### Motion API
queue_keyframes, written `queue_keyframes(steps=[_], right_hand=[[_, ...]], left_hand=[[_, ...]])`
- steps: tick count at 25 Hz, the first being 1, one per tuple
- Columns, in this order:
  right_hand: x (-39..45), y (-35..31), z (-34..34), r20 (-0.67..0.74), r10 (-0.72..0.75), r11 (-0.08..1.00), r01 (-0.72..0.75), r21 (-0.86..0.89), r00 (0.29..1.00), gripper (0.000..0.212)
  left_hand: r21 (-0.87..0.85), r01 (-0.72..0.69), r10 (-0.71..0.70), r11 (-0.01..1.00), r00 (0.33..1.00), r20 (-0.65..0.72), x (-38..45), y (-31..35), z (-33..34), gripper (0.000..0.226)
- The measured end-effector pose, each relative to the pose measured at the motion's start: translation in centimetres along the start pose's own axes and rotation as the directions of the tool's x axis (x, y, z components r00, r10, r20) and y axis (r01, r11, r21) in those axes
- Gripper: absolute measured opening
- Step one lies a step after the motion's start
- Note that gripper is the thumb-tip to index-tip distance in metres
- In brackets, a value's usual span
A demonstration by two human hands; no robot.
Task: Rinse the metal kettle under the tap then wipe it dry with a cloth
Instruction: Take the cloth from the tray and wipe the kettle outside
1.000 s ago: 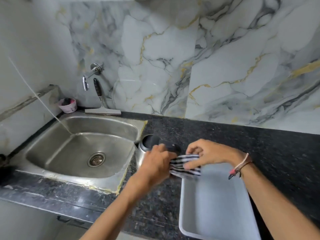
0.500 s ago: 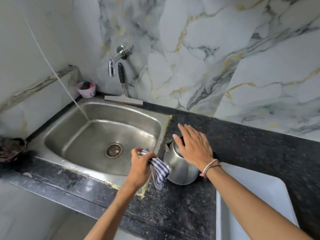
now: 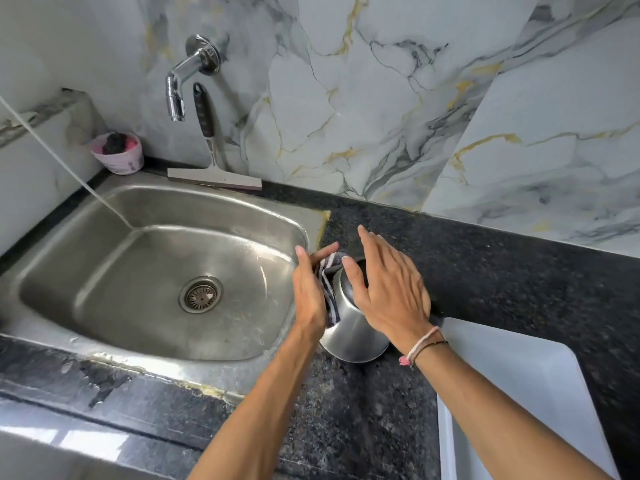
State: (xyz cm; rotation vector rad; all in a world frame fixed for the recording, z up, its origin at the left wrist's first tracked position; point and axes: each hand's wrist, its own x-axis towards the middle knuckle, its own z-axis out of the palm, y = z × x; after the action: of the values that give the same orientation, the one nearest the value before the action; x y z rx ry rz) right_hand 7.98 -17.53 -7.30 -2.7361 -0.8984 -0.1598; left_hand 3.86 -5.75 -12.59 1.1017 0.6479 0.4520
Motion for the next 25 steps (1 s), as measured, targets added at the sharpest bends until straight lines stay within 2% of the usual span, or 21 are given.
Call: queue_keyframes(steps=[1, 3, 7, 11, 16, 20, 22, 25], right_hand=[[0.3, -0.1, 0.1, -0.003, 0.006, 1.0, -0.006, -0.003, 1.0, 0.079], [0.6, -0.1, 0.1, -0.01, 0.011, 1.0, -0.011, 0.0, 1.0, 0.077], [0.7, 0.1, 0.0, -0.019, 0.006, 0.999, -0.005, 0.032, 1.0, 0.073], [0.5, -0.1, 0.1, -0.008, 0.036, 0.999, -0.036, 0.011, 0.999, 0.073], [0.5, 0.1, 0.2, -0.006, 0.043, 0.999, -0.043, -0.033, 0.999, 0.076], [0.7, 0.5, 0.4, 0.004, 0.017, 0.999, -0.017, 0.029, 1.0, 0.075], [0.7, 0.5, 0.4, 0.002, 0.006, 0.999, -0.006, 0.043, 1.0, 0.076], [0.6, 0.5, 0.6, -0.004, 0.015, 0.999, -0.015, 0.039, 1.0, 0.072]], left_hand=[[-0.043, 0.049, -0.048, 0.998, 0.999, 0.022, 0.9, 0.1, -0.1, 0.07], [-0.1, 0.086, -0.086, 0.991, 0.996, 0.012, 1.2, -1.2, -0.4, 0.061], [-0.043, -0.027, 0.024, 0.999, 0.997, -0.068, -2.9, -5.1, -0.7, 0.041], [0.144, -0.133, 0.162, 0.981, 0.963, -0.216, -7.1, -8.6, 0.3, 0.052], [0.071, -0.075, 0.097, 0.995, 0.92, -0.379, -7.0, -7.8, 2.1, 0.045], [0.028, -0.25, 0.251, 0.968, 0.944, -0.217, -3.7, -4.2, 1.8, 0.037], [0.095, -0.237, 0.247, 0.967, 0.962, -0.112, -1.8, -3.2, 0.9, 0.039], [0.144, -0.157, 0.158, 0.977, 0.987, 0.006, -0.7, -4.5, -0.9, 0.036]])
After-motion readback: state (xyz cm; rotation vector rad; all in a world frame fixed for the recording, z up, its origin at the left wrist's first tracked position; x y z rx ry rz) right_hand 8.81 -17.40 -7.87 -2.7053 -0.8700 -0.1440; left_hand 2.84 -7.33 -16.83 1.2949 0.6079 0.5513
